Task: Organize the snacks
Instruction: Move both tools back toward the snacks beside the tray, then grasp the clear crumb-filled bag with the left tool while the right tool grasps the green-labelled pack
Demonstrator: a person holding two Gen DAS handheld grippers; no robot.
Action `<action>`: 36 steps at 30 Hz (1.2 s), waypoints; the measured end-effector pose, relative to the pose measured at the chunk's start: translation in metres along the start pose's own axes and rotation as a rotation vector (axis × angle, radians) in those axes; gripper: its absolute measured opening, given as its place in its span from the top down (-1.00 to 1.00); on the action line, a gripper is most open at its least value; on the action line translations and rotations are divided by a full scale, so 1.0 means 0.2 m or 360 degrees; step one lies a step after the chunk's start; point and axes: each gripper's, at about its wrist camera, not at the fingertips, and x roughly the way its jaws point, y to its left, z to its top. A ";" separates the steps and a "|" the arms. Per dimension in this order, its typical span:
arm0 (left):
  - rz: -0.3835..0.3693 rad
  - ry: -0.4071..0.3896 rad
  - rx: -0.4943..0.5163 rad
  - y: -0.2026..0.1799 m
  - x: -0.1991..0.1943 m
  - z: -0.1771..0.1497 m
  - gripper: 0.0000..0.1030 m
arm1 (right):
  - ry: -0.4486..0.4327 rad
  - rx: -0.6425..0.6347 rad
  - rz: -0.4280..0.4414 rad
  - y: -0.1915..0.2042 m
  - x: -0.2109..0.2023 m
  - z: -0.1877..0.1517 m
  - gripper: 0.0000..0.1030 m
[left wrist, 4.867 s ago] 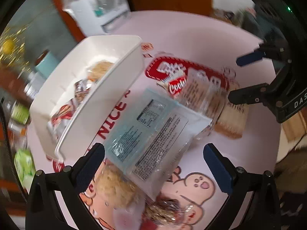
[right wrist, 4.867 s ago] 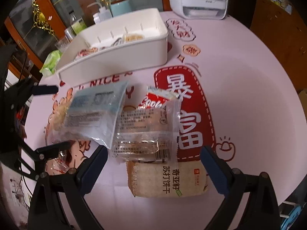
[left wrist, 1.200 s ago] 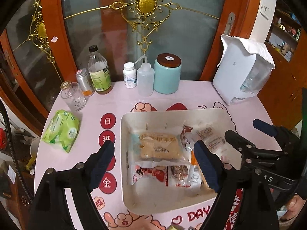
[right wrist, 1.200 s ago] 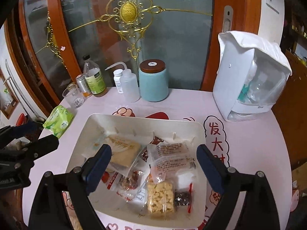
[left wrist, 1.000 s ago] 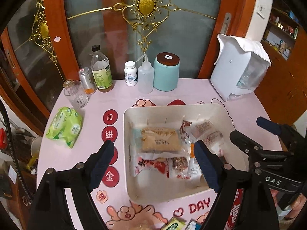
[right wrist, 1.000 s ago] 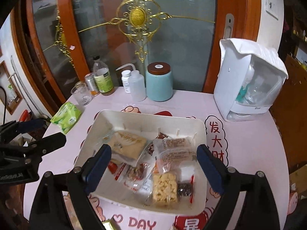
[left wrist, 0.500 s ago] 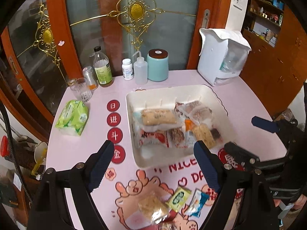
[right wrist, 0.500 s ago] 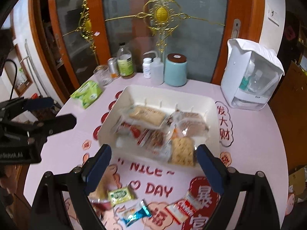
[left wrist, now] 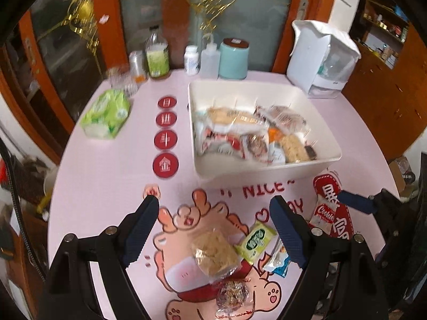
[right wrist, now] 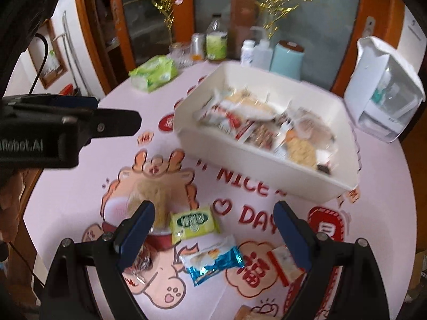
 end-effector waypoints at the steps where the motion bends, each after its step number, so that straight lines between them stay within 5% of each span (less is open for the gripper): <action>1: 0.0003 0.0020 -0.0022 0.01 0.03 -0.02 -0.63 | 0.0020 -0.0013 0.0008 0.00 0.04 -0.02 -0.77; 14: 0.0057 0.0302 -0.0233 0.08 0.49 -0.27 -0.63 | 0.0221 -0.0071 0.0137 0.01 0.40 -0.16 -0.77; 31: 0.0118 0.0469 -0.0408 0.07 0.74 -0.41 -0.63 | 0.0240 -0.0276 0.0171 0.09 0.54 -0.18 -0.77; 36: 0.0140 0.0453 -0.0444 0.09 0.74 -0.43 -0.63 | 0.0188 -0.0260 0.0161 0.08 0.52 -0.18 -0.35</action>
